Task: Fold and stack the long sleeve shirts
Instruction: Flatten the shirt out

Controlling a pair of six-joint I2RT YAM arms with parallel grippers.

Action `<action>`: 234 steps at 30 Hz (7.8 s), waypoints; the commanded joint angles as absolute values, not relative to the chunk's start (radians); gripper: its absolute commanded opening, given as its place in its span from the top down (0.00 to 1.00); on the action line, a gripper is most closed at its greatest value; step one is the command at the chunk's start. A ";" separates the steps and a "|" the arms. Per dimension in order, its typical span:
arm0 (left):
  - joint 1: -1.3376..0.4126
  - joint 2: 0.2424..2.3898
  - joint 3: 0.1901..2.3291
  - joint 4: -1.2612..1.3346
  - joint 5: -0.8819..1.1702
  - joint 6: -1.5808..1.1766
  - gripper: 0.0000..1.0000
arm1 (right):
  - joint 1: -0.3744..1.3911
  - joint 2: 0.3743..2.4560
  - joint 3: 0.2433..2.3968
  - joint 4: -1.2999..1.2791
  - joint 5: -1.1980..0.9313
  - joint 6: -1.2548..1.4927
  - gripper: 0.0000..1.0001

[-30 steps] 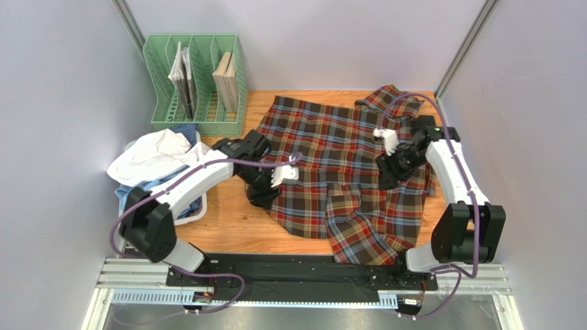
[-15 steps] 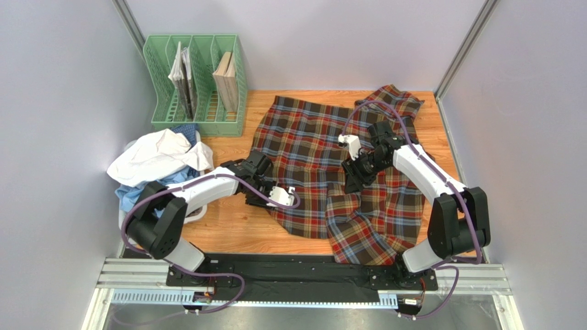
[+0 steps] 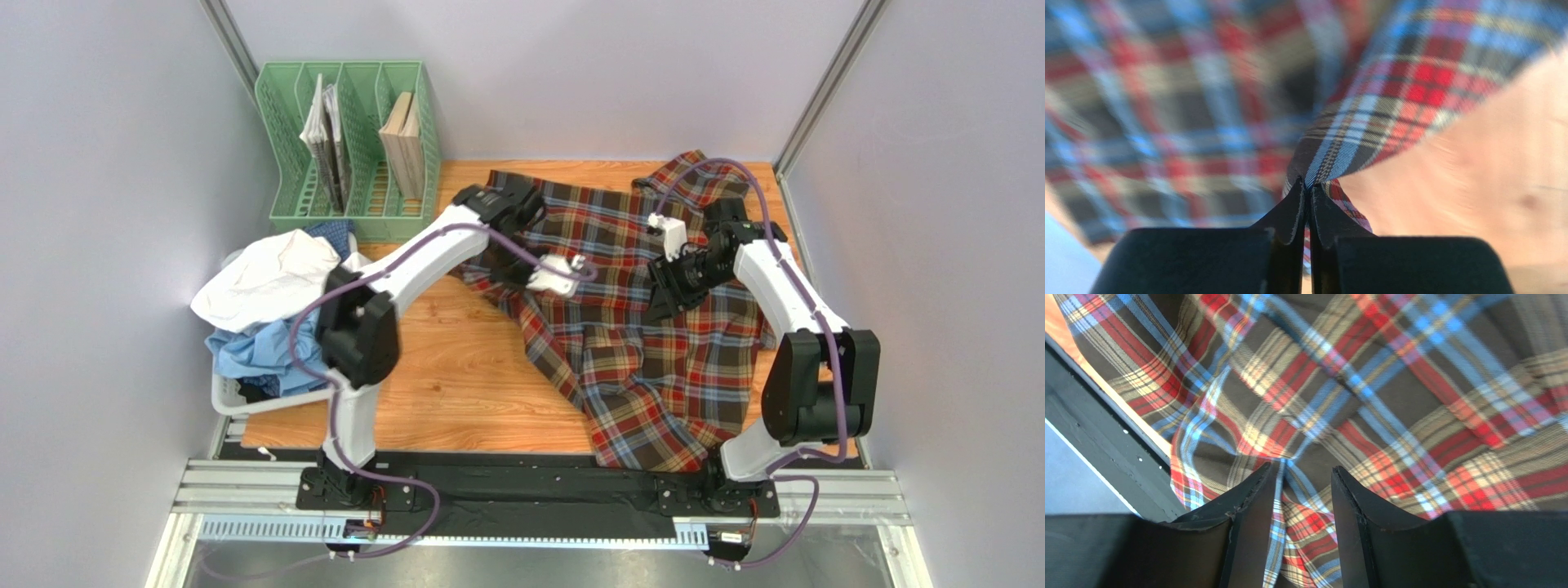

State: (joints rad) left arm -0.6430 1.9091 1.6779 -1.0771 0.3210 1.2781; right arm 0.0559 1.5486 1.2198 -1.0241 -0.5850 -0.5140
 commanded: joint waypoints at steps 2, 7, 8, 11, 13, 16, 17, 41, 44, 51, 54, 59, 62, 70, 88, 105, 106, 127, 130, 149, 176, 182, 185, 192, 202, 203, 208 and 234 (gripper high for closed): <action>-0.689 2.405 2.393 -1.486 0.335 1.234 0.88 | -0.015 1.615 1.319 -1.077 -0.601 -0.545 0.56; -0.585 2.431 2.474 -1.311 0.435 1.002 0.58 | -0.055 1.603 1.318 -1.118 -0.595 -0.560 0.55; -0.566 2.366 2.382 -1.187 0.496 0.944 0.51 | -0.055 1.597 1.310 -1.121 -0.597 -0.563 0.55; -0.515 2.039 1.913 -0.832 0.523 0.849 0.43 | -0.055 1.588 1.289 -1.117 -0.607 -0.565 0.55; -0.511 1.858 1.661 -0.679 0.483 0.798 0.37 | -0.055 1.597 1.289 -1.098 -0.601 -0.552 0.55; -0.511 1.819 1.604 -0.630 0.477 0.682 0.36 | -0.055 1.631 1.296 -1.071 -0.589 -0.534 0.56; -0.511 1.833 1.618 -0.652 0.459 0.637 0.39 | -0.055 1.647 1.301 -1.065 -0.588 -0.523 0.56; -0.243 1.520 1.373 -0.428 0.448 0.042 0.04 | 0.630 1.995 1.595 -0.604 -0.201 -0.195 0.67; -0.235 1.508 1.399 -0.480 0.446 0.047 0.01 | 0.643 2.078 1.676 -0.629 -0.132 -0.190 0.67; -0.190 1.486 1.342 -0.451 0.718 0.015 0.01 | 0.618 2.071 1.680 -0.704 -0.048 -0.262 0.64; -0.190 1.505 1.342 -0.443 0.730 0.017 0.01 | 0.572 2.017 1.635 -0.722 -0.058 -0.291 0.62; -0.190 1.551 1.359 -0.443 0.732 0.021 0.01 | 0.479 1.997 1.592 -0.764 -0.095 -0.356 0.60; -0.190 1.575 1.370 -0.452 0.719 0.032 0.01 | 0.425 2.011 1.583 -0.776 -0.091 -0.394 0.59; -0.190 1.585 1.345 -0.472 0.686 0.058 0.01 | 0.301 1.953 1.595 -0.822 -0.152 -0.437 0.54; -0.192 1.543 1.348 -0.486 0.646 0.038 0.01 | 0.520 1.968 1.646 -0.770 -0.023 -0.327 0.56; -0.189 1.539 1.339 -0.489 0.615 0.054 0.01 | 0.531 2.083 1.640 -0.776 -0.092 -0.314 0.39; -0.189 1.539 1.341 -0.491 0.615 0.054 0.01 | 0.531 2.088 1.643 -0.779 -0.087 -0.316 0.39; -0.175 1.528 1.348 -0.500 0.612 0.055 0.01 | 0.528 2.036 1.742 -0.888 -0.094 -0.314 0.81; -0.166 1.519 1.353 -0.503 0.606 0.052 0.01 | 0.528 2.014 1.761 -0.917 -0.135 -0.301 1.00; 0.025 1.347 1.394 -0.591 0.709 -0.015 0.01 | 0.741 1.862 1.684 -0.614 -0.776 0.156 1.00; -0.383 1.991 1.750 -0.946 0.302 0.534 0.13 | -0.050 1.784 1.420 -1.091 -0.186 -0.558 0.36; -0.434 2.103 1.703 -0.962 0.207 0.584 0.14 | -0.094 1.907 1.428 -1.049 -0.137 -0.588 0.36; -0.436 2.103 1.631 -0.966 0.196 0.591 0.17 | -0.089 1.942 1.419 -1.043 -0.129 -0.598 0.37; -0.448 2.016 1.450 -1.003 0.158 0.600 0.22 | -0.048 1.948 1.333 -1.028 -0.104 -0.630 0.37; -0.451 1.838 1.227 -1.071 0.175 0.611 0.25 | 0.064 1.858 1.212 -1.129 -0.141 -0.707 0.36; -0.451 1.826 1.221 -1.077 0.184 0.614 0.25 | 0.072 1.846 1.201 -1.144 -0.158 -0.715 0.37; -0.449 1.704 1.278 -1.098 0.268 0.629 0.12 | 0.031 1.760 1.276 -1.221 -0.239 -0.721 0.37; -0.206 2.216 2.252 -0.733 0.422 0.302 0.01 | -0.176 2.256 2.071 -0.836 -0.345 -0.178 0.57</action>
State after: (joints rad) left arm -0.2367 2.2108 2.1937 -0.7513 0.4091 0.3374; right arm -0.1745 2.2192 2.0171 -0.8967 -0.3492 -0.2398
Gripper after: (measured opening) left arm 0.991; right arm 0.425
